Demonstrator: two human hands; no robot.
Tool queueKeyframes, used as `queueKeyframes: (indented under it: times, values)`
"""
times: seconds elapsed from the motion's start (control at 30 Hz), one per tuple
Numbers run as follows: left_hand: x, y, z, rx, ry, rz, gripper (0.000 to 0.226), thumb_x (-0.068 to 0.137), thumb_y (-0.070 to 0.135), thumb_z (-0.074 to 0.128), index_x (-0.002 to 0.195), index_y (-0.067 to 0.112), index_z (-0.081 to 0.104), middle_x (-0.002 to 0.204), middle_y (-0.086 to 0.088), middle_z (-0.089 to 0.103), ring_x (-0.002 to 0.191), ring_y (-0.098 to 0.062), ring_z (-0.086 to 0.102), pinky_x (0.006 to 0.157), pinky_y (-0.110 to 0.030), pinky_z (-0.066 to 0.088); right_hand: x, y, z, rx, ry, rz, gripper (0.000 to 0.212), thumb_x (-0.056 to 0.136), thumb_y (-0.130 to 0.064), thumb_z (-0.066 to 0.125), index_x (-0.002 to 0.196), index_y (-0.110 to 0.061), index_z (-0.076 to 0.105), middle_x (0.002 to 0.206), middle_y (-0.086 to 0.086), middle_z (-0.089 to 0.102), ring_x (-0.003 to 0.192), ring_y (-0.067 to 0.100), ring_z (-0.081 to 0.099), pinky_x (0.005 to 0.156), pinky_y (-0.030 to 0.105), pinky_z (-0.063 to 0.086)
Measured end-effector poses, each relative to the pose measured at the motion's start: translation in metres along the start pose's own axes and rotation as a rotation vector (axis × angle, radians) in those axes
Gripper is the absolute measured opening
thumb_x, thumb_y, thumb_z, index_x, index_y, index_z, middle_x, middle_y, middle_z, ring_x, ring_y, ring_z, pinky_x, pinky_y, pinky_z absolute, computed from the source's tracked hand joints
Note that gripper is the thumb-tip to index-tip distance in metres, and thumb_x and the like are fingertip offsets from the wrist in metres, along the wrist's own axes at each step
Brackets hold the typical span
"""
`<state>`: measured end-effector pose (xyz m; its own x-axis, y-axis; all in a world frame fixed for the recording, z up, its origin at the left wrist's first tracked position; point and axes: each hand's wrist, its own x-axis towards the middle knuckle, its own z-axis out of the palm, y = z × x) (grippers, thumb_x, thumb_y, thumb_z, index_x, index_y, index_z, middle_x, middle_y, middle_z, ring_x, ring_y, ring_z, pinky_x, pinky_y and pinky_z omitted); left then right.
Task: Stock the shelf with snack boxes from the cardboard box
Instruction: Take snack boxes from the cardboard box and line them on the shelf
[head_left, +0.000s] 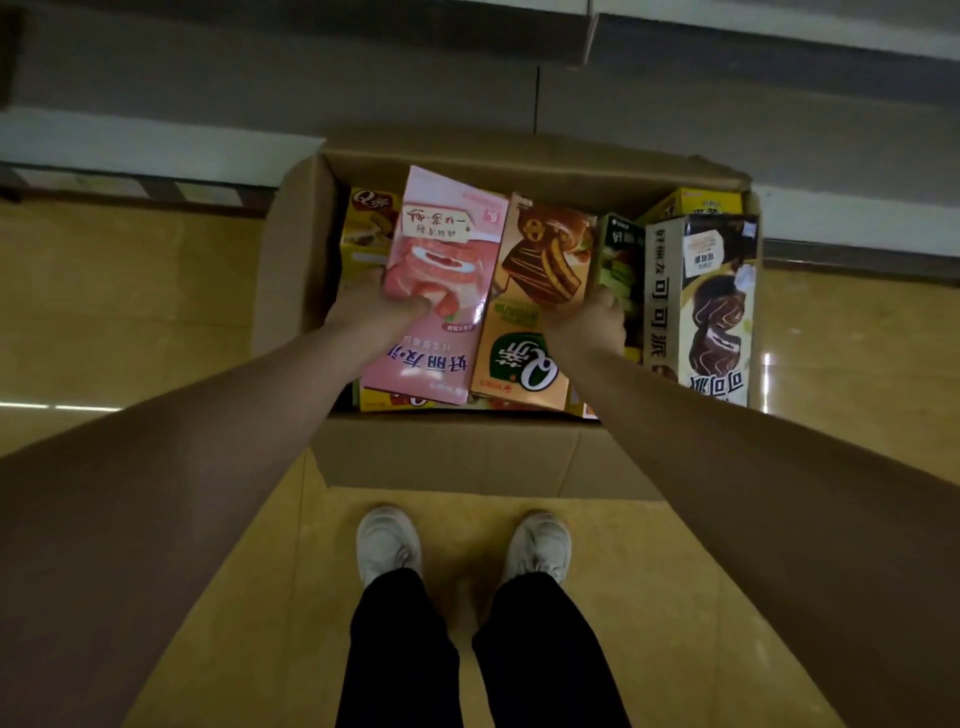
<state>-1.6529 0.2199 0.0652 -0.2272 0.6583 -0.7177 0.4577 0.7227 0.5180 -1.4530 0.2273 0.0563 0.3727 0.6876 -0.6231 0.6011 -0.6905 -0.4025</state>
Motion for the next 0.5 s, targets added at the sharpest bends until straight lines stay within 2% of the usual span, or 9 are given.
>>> queueKeyframes:
  times: [0.1,0.2,0.27,0.33,0.4,0.5]
  values:
    - [0.006,0.007,0.005,-0.030,0.006,-0.001,0.049,0.087,0.037,0.067,0.130,0.022,0.048,0.119,0.001,0.059,0.096,-0.017,0.054,0.082,-0.031,0.044,0.010,-0.004,0.011,0.043,-0.049,0.026,0.067,0.083,-0.027,0.063,0.139,-0.008,0.032,0.137,0.013,0.043,0.123,0.034,0.046,0.101,0.046,0.044]
    - [0.010,0.007,0.003,-0.034,-0.026,-0.017,0.048,0.088,0.037,0.067,0.129,0.023,0.048,0.122,0.001,0.059,0.103,-0.019,0.055,0.085,-0.032,0.043,0.022,-0.004,0.019,0.066,-0.097,0.114,0.076,0.074,-0.040,0.073,0.133,-0.009,0.038,0.131,0.013,0.052,0.116,0.034,0.053,0.097,0.046,0.048]
    - [0.011,0.004,0.003,-0.074,-0.058,-0.053,0.045,0.085,0.042,0.068,0.123,0.026,0.050,0.126,-0.001,0.060,0.114,-0.024,0.056,0.097,-0.038,0.045,0.026,-0.003,0.021,-0.003,-0.142,0.162,0.095,0.068,-0.050,0.076,0.140,-0.007,0.032,0.133,0.014,0.051,0.118,0.034,0.052,0.099,0.047,0.047]
    - [0.014,0.000,0.005,-0.110,-0.071,-0.069,0.036,0.083,0.046,0.069,0.110,0.030,0.052,0.122,-0.001,0.062,0.116,-0.026,0.057,0.102,-0.044,0.044,0.027,-0.001,0.024,-0.085,-0.178,0.169,0.110,0.067,-0.054,0.077,0.147,-0.005,0.021,0.140,0.014,0.046,0.125,0.035,0.047,0.102,0.047,0.044]
    - [0.016,-0.004,0.007,-0.124,-0.056,-0.055,0.036,0.082,0.048,0.070,0.106,0.029,0.053,0.113,0.003,0.063,0.112,-0.024,0.059,0.099,-0.042,0.045,0.029,0.000,0.026,-0.151,-0.172,0.163,0.108,0.066,-0.054,0.079,0.145,-0.004,0.025,0.139,0.015,0.046,0.124,0.034,0.048,0.102,0.046,0.044]
    - [0.015,-0.004,0.005,-0.103,-0.034,-0.071,0.059,0.076,0.054,0.073,0.123,0.024,0.053,0.121,0.003,0.063,0.110,-0.024,0.060,0.096,-0.041,0.048,0.038,0.006,0.026,-0.127,-0.151,0.158,0.088,0.056,-0.057,0.078,0.126,-0.011,0.050,0.121,0.012,0.058,0.107,0.031,0.058,0.090,0.044,0.052]
